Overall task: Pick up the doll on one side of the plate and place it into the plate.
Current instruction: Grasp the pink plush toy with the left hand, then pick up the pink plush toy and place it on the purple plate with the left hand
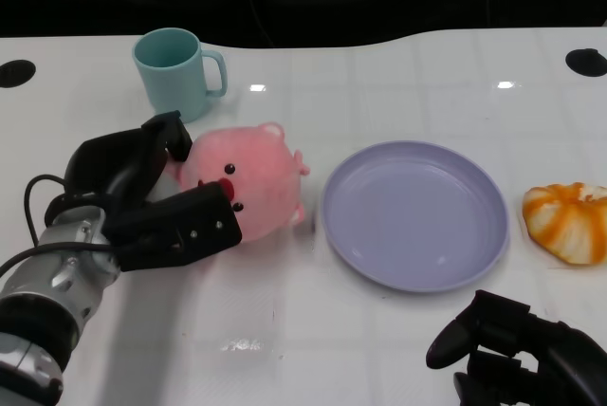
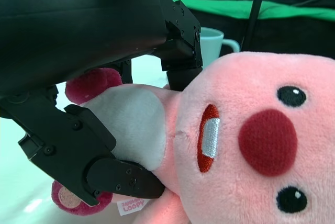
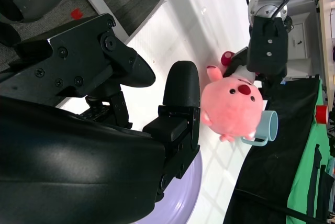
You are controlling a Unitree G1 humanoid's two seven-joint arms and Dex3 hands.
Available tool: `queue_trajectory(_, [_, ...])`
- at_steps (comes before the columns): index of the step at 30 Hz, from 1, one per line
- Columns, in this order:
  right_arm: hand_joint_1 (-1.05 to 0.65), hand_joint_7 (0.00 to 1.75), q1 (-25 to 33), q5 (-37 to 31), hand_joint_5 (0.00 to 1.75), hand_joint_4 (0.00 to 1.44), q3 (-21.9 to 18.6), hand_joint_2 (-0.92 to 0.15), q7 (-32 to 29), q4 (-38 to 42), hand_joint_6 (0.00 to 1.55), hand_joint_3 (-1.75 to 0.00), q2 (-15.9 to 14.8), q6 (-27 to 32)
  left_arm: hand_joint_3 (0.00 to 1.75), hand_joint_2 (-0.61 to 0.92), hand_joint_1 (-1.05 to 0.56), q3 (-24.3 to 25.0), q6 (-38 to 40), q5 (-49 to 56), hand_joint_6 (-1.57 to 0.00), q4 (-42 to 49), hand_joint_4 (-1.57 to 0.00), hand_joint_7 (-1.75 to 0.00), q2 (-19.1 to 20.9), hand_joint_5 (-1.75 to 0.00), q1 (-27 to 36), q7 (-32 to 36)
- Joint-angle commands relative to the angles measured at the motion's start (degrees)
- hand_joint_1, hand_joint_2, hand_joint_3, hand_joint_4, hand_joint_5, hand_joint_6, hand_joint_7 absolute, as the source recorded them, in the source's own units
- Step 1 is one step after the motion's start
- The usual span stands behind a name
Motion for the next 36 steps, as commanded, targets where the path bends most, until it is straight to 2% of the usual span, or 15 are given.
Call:
queue_trajectory(1, [-0.1, 1.41, 0.5, 0.5, 1.75, 0.64, -0.4, -0.65, 0.3, -0.2, 0.49, -1.06, -0.4, 0.2, 0.91, 0.58, -0.15, 1.7, 0.1, -1.8, -0.68, -2.8, -0.87, -1.75, 0.5, -1.75, 1.8, -1.3])
queue_trajectory(6, [-0.09, 1.41, 0.8, 0.6, 1.75, 0.63, -0.8, -0.65, 0.7, -0.2, 0.48, -1.06, -0.7, 0.0, 1.08, 0.51, -0.13, 3.1, 0.6, -2.8, -0.74, -9.8, -0.91, -1.75, 0.2, -1.75, 3.9, -2.2])
queue_trajectory(9, [-0.09, 1.41, 0.8, 0.6, 1.75, 0.64, -0.8, -0.65, 0.8, -0.2, 0.47, -1.05, -0.8, 0.2, 1.13, 0.49, -0.15, 3.5, 1.9, -2.8, -0.74, -13.5, -0.91, -1.75, -0.1, -1.75, 4.6, -3.4])
queue_trajectory(12, [-0.11, 1.41, 0.9, 0.3, 1.75, 0.65, -0.7, -0.65, 0.9, -0.1, 0.48, -1.03, -0.8, -0.3, 1.17, 0.48, -0.14, 4.3, 3.5, -3.8, -0.75, -17.9, -0.92, -1.75, -1.6, -1.75, 5.2, -5.0])
queue_trajectory(18, [-0.11, 1.41, 1.2, 0.8, 1.75, 0.65, -1.0, -0.67, 1.3, 0.0, 0.48, -1.04, -0.8, -0.2, 1.37, 0.36, -0.17, 3.3, 3.2, -3.4, -0.78, -21.9, -0.95, -1.75, -5.3, -1.75, 3.7, -6.4])
queue_trajectory(22, [-0.1, 1.41, 1.3, 0.6, 1.75, 0.64, -0.8, -0.66, 1.1, -0.4, 0.48, -1.04, -0.7, 0.2, 1.3, 0.32, -0.17, 1.2, 4.3, -1.0, -0.77, -21.2, -0.94, -1.75, -7.7, -1.75, 1.4, -6.0])
queue_trajectory(31, [-0.11, 1.41, 1.5, 0.0, 1.75, 0.64, 0.1, -0.66, 1.1, -0.8, 0.48, -1.05, -0.8, 0.1, 1.29, 0.35, -0.18, -1.2, 9.8, 0.6, -0.77, -18.7, -0.95, -1.75, -13.9, -1.75, -2.9, -8.7])
queue_trajectory(36, [-0.11, 1.42, 1.6, 0.3, 1.75, 0.64, 0.0, -0.66, 1.2, -1.0, 0.48, -1.06, -0.9, 0.4, 1.22, 0.39, -0.18, -3.1, 11.0, 1.5, -0.75, -14.8, -0.94, -1.75, -17.1, -1.75, -5.6, -8.4])
